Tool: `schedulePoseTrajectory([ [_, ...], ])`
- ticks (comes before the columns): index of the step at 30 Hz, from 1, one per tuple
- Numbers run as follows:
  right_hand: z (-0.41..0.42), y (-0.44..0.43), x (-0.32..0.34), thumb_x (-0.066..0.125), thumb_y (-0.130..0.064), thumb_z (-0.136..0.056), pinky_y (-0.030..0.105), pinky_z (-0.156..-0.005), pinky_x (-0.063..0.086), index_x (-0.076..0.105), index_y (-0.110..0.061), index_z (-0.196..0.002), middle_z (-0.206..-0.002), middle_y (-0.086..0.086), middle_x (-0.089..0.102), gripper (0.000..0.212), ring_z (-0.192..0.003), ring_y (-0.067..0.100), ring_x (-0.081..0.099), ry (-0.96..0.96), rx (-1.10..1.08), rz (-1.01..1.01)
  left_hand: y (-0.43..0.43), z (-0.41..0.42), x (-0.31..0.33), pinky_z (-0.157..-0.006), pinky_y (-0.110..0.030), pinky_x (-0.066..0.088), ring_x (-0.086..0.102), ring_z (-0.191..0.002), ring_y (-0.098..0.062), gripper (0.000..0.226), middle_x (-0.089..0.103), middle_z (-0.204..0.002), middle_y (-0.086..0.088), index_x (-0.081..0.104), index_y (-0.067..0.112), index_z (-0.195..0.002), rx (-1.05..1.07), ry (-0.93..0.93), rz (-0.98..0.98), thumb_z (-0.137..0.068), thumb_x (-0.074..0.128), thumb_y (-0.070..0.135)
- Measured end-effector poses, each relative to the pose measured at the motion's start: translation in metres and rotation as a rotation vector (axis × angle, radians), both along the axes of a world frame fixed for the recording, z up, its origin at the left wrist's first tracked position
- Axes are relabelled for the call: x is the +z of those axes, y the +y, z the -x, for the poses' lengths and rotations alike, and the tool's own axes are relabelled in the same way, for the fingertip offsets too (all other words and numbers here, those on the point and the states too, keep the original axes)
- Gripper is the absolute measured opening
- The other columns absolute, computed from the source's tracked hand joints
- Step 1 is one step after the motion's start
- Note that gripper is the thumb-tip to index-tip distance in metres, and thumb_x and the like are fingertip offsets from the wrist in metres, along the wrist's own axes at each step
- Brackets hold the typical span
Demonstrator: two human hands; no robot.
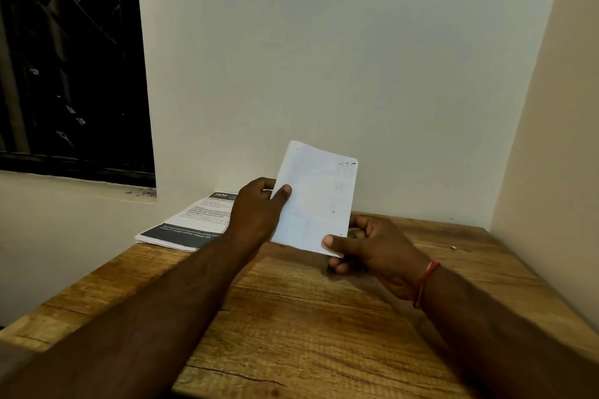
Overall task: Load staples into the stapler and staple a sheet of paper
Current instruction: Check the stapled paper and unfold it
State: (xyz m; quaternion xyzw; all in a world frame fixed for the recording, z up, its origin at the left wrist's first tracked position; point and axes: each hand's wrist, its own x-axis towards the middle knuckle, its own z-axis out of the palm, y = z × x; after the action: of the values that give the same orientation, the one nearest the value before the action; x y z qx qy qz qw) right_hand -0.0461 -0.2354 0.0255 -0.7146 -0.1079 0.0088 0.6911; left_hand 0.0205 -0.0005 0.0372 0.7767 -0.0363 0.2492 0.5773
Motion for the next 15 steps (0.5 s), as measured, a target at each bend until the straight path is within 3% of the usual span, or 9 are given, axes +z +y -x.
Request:
schedulePoseTrajectory([
  [4, -0.002, -0.001, -0.001, 0.091, -0.024, -0.091, 0.032, -0.058, 0.065, 0.078, -0.004, -0.117, -0.102, 0.028, 0.082, 0.035, -0.074, 0.029, 0.078, -0.023, -0.015, -0.013, 0.017, -0.006, 0.003, -0.077, -0.031, 0.059, 0.079, -0.098, -0.017, 0.019, 0.083, -0.110, 0.002, 0.077, 0.019, -0.121, 0.037, -0.030, -0.044, -0.110, 0.070, 0.033],
  [7, -0.006, -0.005, -0.001, 0.090, -0.029, -0.093, 0.030, -0.054, 0.061, 0.079, -0.009, -0.114, -0.096, 0.020, 0.085, 0.031, -0.069, 0.024, 0.077, -0.068, -0.101, 0.038, 0.041, -0.018, 0.005, -0.082, -0.031, 0.057, 0.078, -0.106, -0.027, 0.020, 0.082, -0.116, -0.005, 0.075, 0.017, -0.128, 0.082, 0.004, -0.173, -0.113, 0.065, 0.026],
  [9, -0.009, -0.008, -0.002, 0.089, -0.033, -0.094, 0.026, -0.053, 0.058, 0.080, -0.017, -0.111, -0.091, 0.011, 0.086, 0.025, -0.065, 0.016, 0.076, -0.126, -0.187, 0.129, 0.059, -0.026, 0.006, -0.101, -0.040, 0.058, 0.074, -0.120, -0.033, 0.026, 0.080, -0.129, -0.011, 0.076, 0.014, -0.135, 0.141, 0.078, -0.269, -0.113, 0.064, 0.023],
  [12, -0.015, -0.014, -0.006, 0.092, -0.036, -0.091, 0.023, -0.064, 0.059, 0.081, -0.028, -0.103, -0.086, -0.003, 0.084, 0.018, -0.074, 0.005, 0.078, -0.260, -0.311, 0.302, 0.081, -0.034, 0.003, -0.120, -0.044, 0.050, 0.066, -0.138, -0.036, 0.034, 0.072, -0.149, -0.014, 0.075, 0.012, -0.143, 0.214, 0.191, -0.375, -0.112, 0.065, 0.023],
  [15, -0.018, -0.018, -0.009, 0.094, -0.044, -0.086, 0.020, -0.070, 0.051, 0.080, -0.037, -0.099, -0.085, -0.012, 0.079, 0.021, -0.081, -0.003, 0.070, -0.346, -0.409, 0.493, 0.090, -0.036, -0.003, -0.118, -0.042, 0.051, 0.065, -0.138, -0.036, 0.034, 0.072, -0.149, -0.012, 0.076, 0.014, -0.141, 0.238, 0.268, -0.441, -0.110, 0.070, 0.026],
])
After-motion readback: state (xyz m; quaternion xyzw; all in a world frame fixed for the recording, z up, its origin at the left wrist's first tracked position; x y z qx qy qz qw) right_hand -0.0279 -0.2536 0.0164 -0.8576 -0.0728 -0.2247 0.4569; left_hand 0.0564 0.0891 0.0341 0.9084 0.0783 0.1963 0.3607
